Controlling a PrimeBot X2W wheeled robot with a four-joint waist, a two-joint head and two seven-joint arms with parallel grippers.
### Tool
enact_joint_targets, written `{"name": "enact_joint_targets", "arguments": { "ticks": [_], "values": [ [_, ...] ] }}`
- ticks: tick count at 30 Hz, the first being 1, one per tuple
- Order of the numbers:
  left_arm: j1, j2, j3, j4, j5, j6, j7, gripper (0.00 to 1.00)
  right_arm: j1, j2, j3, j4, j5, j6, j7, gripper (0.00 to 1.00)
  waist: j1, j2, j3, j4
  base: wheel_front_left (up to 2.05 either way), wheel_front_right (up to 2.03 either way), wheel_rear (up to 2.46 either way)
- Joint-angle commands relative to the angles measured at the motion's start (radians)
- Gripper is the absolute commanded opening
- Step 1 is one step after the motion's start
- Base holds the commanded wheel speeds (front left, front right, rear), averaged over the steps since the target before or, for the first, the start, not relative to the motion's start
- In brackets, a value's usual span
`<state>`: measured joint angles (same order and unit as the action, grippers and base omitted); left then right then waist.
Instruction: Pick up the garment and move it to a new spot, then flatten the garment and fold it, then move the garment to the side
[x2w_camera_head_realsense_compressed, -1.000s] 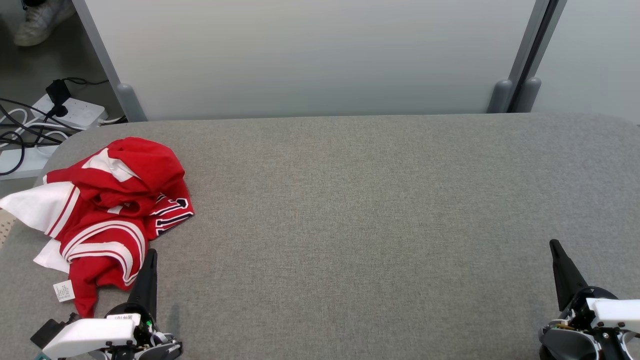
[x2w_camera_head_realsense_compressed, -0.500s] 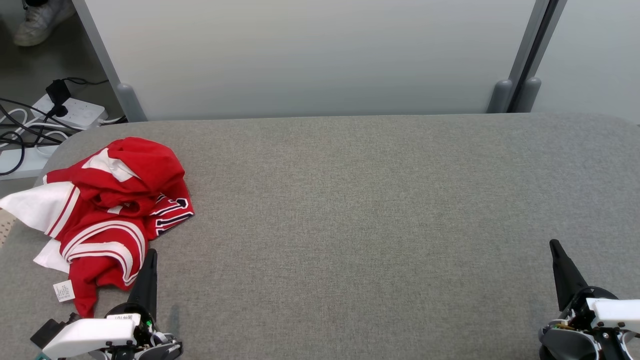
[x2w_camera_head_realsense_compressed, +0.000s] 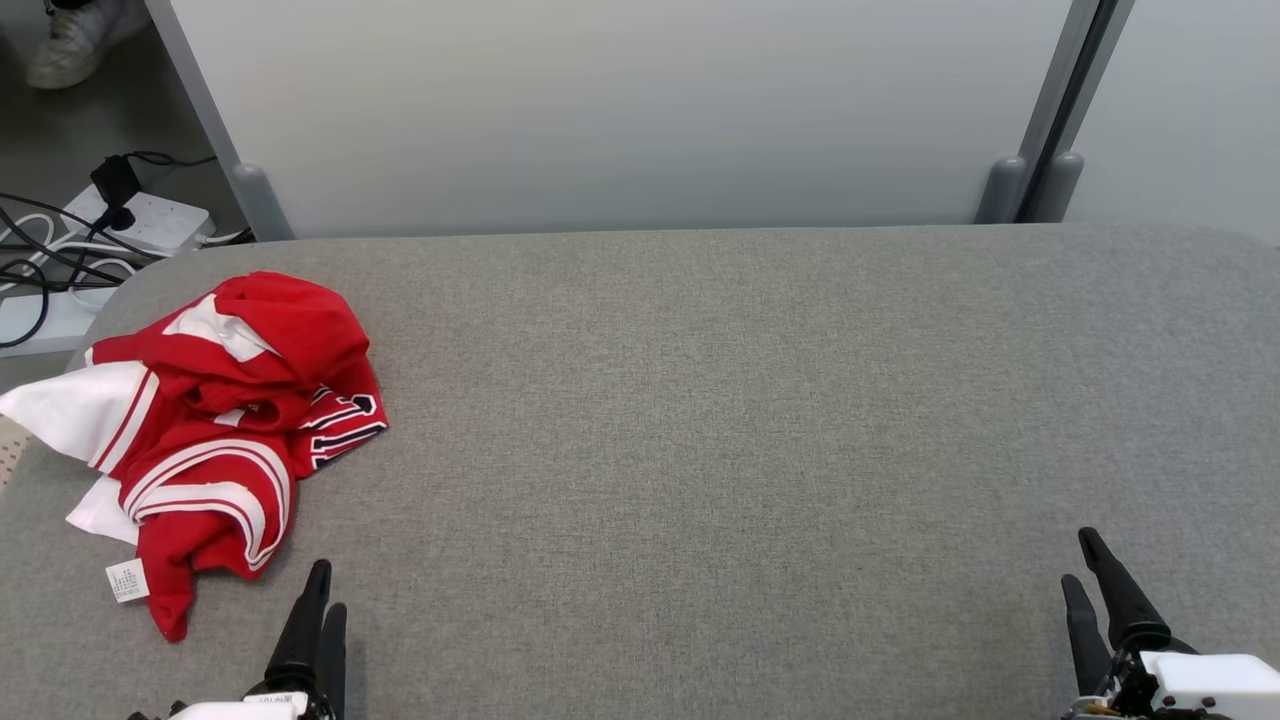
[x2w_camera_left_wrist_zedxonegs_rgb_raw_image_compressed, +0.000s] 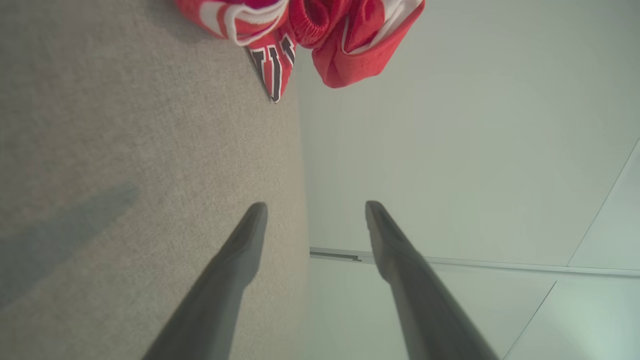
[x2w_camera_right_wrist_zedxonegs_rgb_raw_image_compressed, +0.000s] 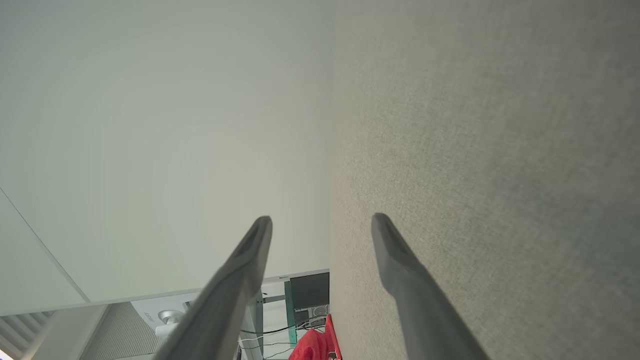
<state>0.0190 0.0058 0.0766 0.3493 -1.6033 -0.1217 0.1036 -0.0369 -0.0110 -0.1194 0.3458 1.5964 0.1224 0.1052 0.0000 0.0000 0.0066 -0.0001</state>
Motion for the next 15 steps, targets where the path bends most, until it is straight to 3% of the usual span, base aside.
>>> {"name": "enact_joint_targets", "arguments": {
  "ticks": [1,4,8,15],
  "values": [
    [-0.049,0.009,-0.002,-0.025,0.010,0.000,-0.009,1.00,-0.045,-0.016,0.004,-0.022,-0.008,0.003,-0.006,1.00,0.0009,0.0000,0.001,0.000,0.00,0.00,0.00],
    [-0.061,0.015,-0.009,-0.019,0.025,-0.001,-0.019,1.00,-0.057,-0.021,0.015,-0.019,-0.019,0.003,-0.016,1.00,0.0023,0.0000,-0.003,-0.001,0.00,0.00,0.00],
    [-0.076,0.024,-0.014,-0.012,0.059,-0.001,-0.031,1.00,-0.073,-0.033,0.035,-0.012,-0.042,0.003,-0.032,1.00,0.0002,0.0000,-0.001,-0.001,0.00,0.00,0.00],
    [-0.100,0.026,-0.007,-0.010,0.155,-0.001,-0.052,1.00,-0.104,-0.047,0.052,-0.002,-0.113,0.003,-0.053,1.00,0.0001,0.0000,0.001,-0.002,0.00,0.00,0.00]
  ]
}}
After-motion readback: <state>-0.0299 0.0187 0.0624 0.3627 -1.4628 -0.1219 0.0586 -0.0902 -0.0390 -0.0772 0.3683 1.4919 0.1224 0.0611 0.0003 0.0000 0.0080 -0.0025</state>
